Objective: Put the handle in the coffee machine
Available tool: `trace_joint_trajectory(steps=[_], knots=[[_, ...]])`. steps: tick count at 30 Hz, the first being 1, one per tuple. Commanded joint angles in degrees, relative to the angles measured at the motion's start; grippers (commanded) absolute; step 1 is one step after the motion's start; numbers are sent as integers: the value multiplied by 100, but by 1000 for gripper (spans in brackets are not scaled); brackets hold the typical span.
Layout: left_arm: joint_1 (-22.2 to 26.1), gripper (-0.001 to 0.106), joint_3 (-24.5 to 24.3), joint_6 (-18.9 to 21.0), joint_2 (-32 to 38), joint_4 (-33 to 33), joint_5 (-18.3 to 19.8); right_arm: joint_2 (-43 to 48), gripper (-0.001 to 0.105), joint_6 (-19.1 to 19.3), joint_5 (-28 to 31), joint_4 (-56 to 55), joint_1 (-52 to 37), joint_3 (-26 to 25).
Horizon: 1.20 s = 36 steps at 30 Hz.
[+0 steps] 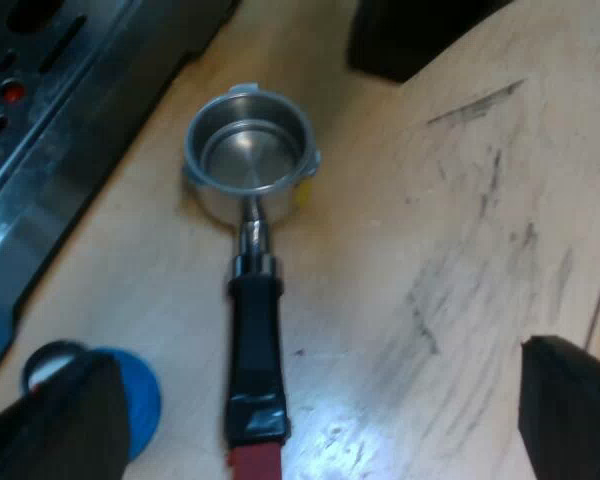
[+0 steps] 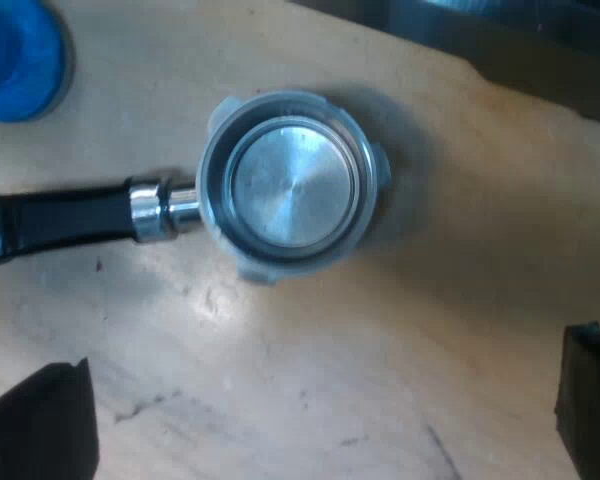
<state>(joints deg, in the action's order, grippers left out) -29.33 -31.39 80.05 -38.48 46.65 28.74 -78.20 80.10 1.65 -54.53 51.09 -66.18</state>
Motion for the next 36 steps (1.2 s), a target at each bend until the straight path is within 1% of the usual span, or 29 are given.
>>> trace_joint_trajectory(steps=[1, 2, 4, 17, 23, 28, 33, 36], knots=[[19, 80, -24, 17, 42, -80, 167, -148, 94, 165, -68, 181, -93, -40], [19, 80, -24, 17, 42, -80, 166, -194, 94, 175, -68, 229, -94, -40], [19, 80, -24, -12, 42, -80, 166, -367, 94, 333, -68, 425, -92, -40], [19, 80, -24, -38, 42, -80, 166, -1145, 94, 411, -68, 1187, -117, -52], [19, 80, -24, -38, 42, -80, 166, -1397, 94, 411, -204, 1230, -320, -52], [19, 80, -24, -38, 42, -80, 180, -1535, 94, 463, -700, 1329, -462, -43], [19, 80, -24, -38, 42, -80, 182, -1565, 94, 480, -802, 1385, -461, -43], [19, 80, -24, -38, 42, -80, 182, -1728, 94, 468, -813, 1529, -461, -43]])
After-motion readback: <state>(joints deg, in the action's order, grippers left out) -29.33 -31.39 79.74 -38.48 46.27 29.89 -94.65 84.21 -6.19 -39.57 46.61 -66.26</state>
